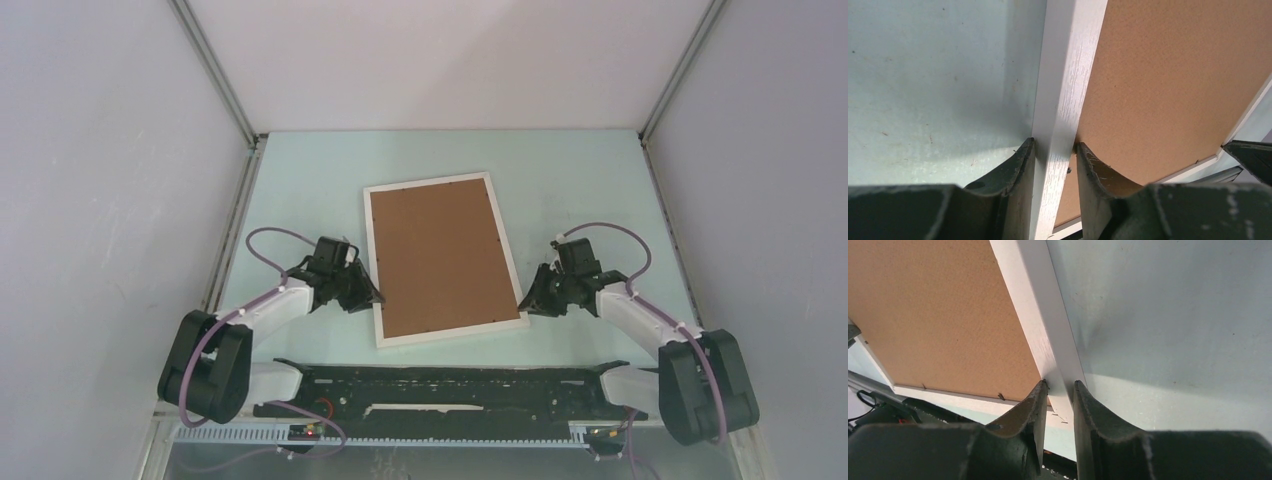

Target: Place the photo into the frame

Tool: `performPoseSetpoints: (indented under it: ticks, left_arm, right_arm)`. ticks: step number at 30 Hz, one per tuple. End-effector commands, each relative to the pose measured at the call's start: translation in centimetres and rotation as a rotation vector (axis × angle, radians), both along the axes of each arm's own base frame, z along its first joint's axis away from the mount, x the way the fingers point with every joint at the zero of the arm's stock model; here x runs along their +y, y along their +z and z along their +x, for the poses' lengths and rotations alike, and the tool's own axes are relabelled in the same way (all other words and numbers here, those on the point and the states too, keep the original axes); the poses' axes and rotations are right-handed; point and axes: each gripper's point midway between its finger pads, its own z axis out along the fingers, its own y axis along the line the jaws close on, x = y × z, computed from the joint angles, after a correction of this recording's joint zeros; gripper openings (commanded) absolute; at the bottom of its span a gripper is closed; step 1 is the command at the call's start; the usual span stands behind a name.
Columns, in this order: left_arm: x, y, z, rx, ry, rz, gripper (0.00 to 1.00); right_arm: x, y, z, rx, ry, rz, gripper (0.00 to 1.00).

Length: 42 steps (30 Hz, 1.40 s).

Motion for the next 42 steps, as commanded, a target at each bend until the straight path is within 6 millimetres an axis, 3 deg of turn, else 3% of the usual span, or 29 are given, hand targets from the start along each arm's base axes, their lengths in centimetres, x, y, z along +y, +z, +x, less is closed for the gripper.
performPoseSetpoints:
  ticks: [1,8,14,17,20,22,25,27,30,33,37,42]
  left_arm:
    - [-0.7,-0.7,-0.1,0.004,0.054,-0.046,0.00]
    - [-0.6,-0.7,-0.1,0.000,0.092,-0.059,0.00]
    - [-0.4,0.0,-0.3,-0.022,0.083,-0.053,0.00]
    - [-0.3,1.0,0.2,-0.068,0.051,-0.035,0.00]
    - [-0.8,1.6,0.7,-0.073,0.000,-0.037,0.03]
    - [-1.2,2.9,1.3,-0.118,-0.038,-0.053,0.13]
    - [-0.1,5.7,2.4,-0.232,-0.074,-0.001,0.45]
    - [0.5,8.0,2.8,-0.313,-0.113,0.034,0.69]
    - [0.9,10.4,2.3,-0.378,-0.167,0.062,0.88]
    - [0.0,12.2,1.0,-0.434,-0.248,0.006,0.94]
    - [-2.2,14.1,-0.7,-0.522,-0.364,-0.089,0.95]
    - [-6.7,15.4,-3.3,-0.657,-0.525,-0.130,0.96]
  right_arm:
    - [1.8,-1.8,-3.3,0.100,0.042,0.008,0.32]
    - [0.4,-5.2,-4.7,0.082,-0.011,-0.202,0.30]
    - [0.2,-6.8,-5.8,0.110,-0.036,-0.364,0.30]
    - [0.9,-5.9,-4.9,0.090,-0.008,-0.359,0.33]
    - [2.8,-3.2,-2.8,0.007,0.060,-0.274,0.45]
    - [4.7,-0.9,-2.0,-0.018,0.138,-0.112,0.52]
    - [5.2,2.6,-0.2,-0.102,0.171,0.047,0.63]
    - [4.1,3.2,1.0,-0.135,0.147,0.033,0.65]
    - [2.3,2.6,2.7,-0.154,0.124,-0.079,0.61]
    - [2.4,2.2,4.4,-0.181,0.132,-0.118,0.53]
    - [2.5,0.8,6.0,-0.185,0.135,-0.186,0.41]
    - [2.4,-0.2,6.4,-0.177,0.145,-0.283,0.35]
